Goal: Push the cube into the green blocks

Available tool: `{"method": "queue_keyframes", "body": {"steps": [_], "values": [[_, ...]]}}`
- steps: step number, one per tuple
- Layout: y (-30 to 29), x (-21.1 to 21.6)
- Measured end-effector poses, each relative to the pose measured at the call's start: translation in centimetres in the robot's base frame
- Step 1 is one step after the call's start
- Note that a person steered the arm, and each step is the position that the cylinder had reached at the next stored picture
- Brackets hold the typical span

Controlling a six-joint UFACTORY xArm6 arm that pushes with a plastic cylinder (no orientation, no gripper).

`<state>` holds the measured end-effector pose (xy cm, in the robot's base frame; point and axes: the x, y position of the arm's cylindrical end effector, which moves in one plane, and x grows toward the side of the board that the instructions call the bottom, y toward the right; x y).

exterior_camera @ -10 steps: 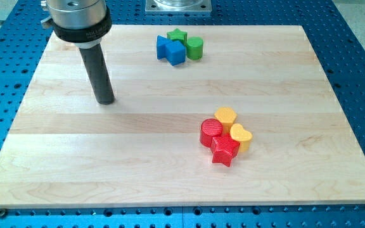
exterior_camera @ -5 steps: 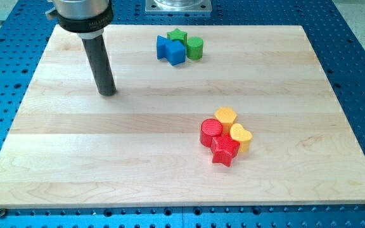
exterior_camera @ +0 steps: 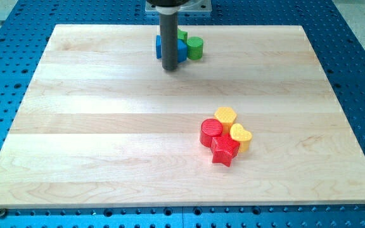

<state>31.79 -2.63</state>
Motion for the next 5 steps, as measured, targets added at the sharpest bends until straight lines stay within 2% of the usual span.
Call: {"method": "queue_keyframes", "body": {"steps": [3, 5], "values": [[-0.1, -0.4], [1.6, 0.8]]}}
